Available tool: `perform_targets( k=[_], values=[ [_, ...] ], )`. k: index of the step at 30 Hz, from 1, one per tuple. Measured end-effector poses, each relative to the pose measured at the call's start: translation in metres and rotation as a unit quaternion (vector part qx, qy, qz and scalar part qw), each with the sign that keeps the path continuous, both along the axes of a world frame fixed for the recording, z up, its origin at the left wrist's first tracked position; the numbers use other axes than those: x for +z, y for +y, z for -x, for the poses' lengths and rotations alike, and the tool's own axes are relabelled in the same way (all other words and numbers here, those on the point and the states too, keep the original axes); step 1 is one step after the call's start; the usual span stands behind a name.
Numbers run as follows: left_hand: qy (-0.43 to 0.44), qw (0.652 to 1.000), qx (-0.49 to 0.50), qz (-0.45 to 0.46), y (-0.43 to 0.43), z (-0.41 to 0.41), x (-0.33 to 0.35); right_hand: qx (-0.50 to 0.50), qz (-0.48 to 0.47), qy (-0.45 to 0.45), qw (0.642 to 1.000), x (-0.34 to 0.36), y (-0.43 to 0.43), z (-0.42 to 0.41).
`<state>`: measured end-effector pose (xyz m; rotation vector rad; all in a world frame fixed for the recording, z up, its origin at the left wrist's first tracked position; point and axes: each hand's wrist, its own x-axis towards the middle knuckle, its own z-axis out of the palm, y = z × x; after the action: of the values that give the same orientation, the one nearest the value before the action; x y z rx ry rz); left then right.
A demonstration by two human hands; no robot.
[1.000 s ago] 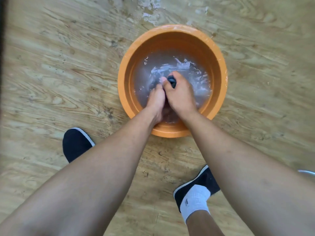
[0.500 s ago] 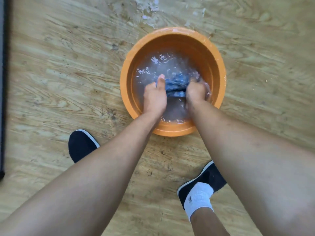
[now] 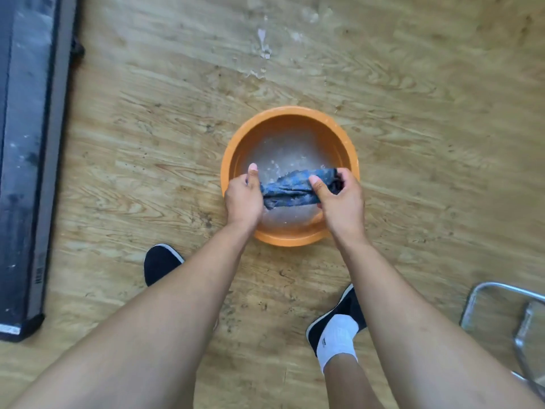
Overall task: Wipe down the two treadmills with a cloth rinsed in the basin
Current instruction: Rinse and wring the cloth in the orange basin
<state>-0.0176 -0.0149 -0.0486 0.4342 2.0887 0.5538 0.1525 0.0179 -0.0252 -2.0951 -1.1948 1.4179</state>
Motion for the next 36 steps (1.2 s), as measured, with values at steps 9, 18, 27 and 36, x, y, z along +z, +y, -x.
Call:
perform_targets(
  k=[9, 18, 27, 36],
  values=[
    [-0.37, 0.915, 0.157, -0.013, 0.031, -0.015, 0.111, 0.291, -0.029, -0.086, 0.952, 0.137, -0.004, 0.049],
    [-0.401, 0.893, 0.201, -0.046, 0.037, -0.017, 0.148, -0.059, -0.021, 0.048, 0.997, 0.177, -0.029, 0.029],
    [-0.279, 0.933, 0.226, -0.028, 0.047, -0.048, 0.165, -0.445, 0.21, 0.287, 0.822, 0.148, -0.032, 0.079],
    [-0.244, 0.949, 0.2, -0.015, 0.041, -0.057, 0.154, -0.427, 0.234, 0.29, 0.824, 0.135, -0.03, 0.062]
  ],
)
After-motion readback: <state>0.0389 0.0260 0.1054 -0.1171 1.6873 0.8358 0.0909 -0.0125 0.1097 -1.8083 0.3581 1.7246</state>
